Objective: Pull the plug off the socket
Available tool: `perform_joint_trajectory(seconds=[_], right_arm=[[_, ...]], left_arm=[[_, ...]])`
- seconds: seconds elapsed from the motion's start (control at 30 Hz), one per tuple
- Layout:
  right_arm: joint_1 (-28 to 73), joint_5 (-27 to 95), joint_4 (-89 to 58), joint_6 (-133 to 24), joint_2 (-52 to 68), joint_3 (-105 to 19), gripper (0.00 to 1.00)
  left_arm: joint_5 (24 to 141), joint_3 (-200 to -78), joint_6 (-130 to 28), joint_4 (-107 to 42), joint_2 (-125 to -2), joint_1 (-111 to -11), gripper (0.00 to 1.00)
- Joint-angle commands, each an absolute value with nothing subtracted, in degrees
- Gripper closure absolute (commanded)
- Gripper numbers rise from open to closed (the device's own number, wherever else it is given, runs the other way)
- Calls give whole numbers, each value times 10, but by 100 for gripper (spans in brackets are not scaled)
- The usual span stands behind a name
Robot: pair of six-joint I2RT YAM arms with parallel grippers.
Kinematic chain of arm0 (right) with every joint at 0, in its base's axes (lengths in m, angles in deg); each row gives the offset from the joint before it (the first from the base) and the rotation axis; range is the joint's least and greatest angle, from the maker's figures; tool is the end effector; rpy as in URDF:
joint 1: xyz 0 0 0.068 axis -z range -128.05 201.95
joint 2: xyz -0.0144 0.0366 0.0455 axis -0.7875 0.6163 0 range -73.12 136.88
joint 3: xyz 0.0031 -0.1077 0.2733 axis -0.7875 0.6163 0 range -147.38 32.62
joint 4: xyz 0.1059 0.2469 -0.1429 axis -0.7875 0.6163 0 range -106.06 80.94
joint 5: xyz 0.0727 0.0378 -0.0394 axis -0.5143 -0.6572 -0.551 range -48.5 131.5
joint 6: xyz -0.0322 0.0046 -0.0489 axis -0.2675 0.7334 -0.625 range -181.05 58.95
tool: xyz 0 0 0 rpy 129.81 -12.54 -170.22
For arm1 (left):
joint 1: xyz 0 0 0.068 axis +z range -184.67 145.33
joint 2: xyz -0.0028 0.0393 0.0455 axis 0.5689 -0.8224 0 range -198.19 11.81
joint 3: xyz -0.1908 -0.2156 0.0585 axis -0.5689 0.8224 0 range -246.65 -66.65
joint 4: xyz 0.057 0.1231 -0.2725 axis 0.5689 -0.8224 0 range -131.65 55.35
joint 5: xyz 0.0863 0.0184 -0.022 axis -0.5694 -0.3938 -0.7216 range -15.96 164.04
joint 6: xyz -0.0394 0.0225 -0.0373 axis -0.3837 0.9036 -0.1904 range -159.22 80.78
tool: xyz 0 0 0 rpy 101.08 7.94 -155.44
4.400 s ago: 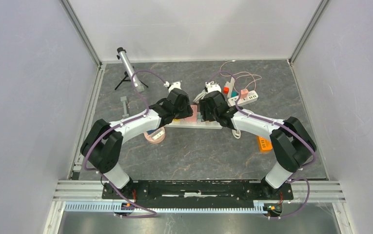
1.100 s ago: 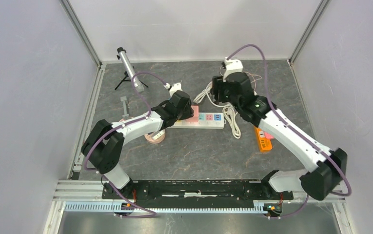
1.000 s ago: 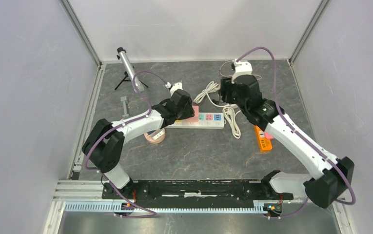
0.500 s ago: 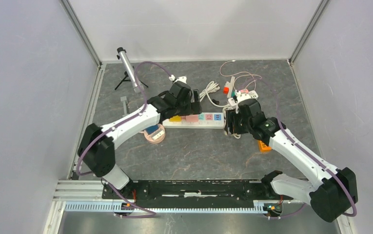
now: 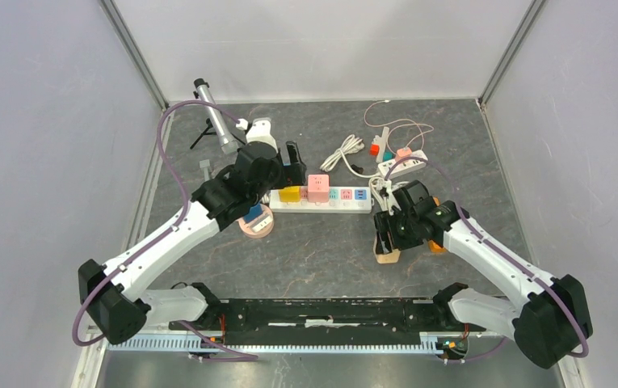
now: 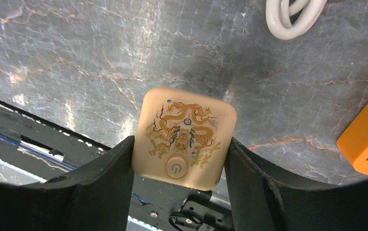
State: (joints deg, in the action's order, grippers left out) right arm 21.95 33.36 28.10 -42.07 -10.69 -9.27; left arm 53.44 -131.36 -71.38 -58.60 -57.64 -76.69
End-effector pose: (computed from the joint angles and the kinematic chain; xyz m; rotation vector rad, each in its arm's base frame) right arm 0.1965 0.1203 0.2161 -0.3096 2.7482 0.4364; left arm 0.2433 -0.1991 0.3622 -0.0438 2.0648 -0.4361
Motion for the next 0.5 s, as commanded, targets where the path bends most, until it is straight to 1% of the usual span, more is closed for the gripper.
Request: perform_joint_trajectory(seconds=[0.0, 0.13, 0.2, 0.33, 0.4, 0.47], right_arm=[[220, 339, 295, -435, -105, -109, 75], [220, 374, 306, -438, -96, -107, 62], [220, 379, 306, -438, -87, -99, 59], [219, 382, 305, -422, -96, -92, 56], [219, 387, 305, -420, -102, -82, 50], [219, 397, 307, -420, -99, -74, 40]], left_arm=[[468, -1286, -668, -578, -543, -768, 0], [455, -1263, -646, -563, -521, -767, 0], [452, -1257, -644, -558, -515, -765, 0], [457, -1256, -647, -557, -511, -764, 0], [462, -1258, -649, -556, -512, -764, 0], [468, -1258, -648, -553, -515, -764, 0]])
